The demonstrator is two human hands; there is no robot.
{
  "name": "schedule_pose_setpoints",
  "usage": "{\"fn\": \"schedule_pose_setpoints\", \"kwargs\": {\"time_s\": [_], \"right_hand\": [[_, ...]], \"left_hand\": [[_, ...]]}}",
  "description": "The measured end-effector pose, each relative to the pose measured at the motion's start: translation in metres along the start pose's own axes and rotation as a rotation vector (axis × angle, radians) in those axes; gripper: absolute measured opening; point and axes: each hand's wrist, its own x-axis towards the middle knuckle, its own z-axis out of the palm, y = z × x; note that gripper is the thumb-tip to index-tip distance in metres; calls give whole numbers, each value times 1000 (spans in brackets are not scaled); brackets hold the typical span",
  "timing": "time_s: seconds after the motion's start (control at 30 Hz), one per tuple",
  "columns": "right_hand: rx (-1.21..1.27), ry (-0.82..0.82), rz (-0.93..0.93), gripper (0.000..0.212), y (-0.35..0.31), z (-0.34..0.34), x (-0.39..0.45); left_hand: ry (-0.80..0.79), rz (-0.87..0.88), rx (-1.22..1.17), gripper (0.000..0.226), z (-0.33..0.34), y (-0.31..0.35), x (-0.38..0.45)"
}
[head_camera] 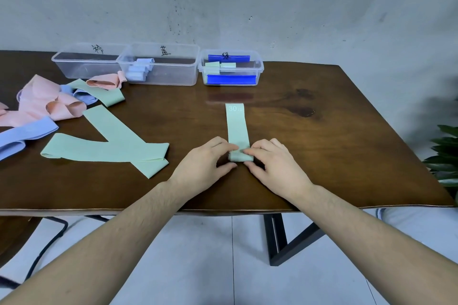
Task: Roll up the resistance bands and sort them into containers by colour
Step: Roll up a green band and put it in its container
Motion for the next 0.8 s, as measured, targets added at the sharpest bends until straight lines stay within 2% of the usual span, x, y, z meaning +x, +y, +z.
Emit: {"fn": "schedule_pose_setpoints", "kwargs": {"time_s": [0.13, 0.5, 0.8], "right_hand": [[24, 4, -2, 31, -1, -1, 1], [79, 0, -88, 27, -2, -13, -36], [105, 22, -96, 28, -5, -10, -54]], "left_hand": [[34, 15, 29, 25, 1, 2, 2], [102, 81, 33, 23, 8, 22, -32], [76, 84, 50, 23, 11, 34, -49]]}}
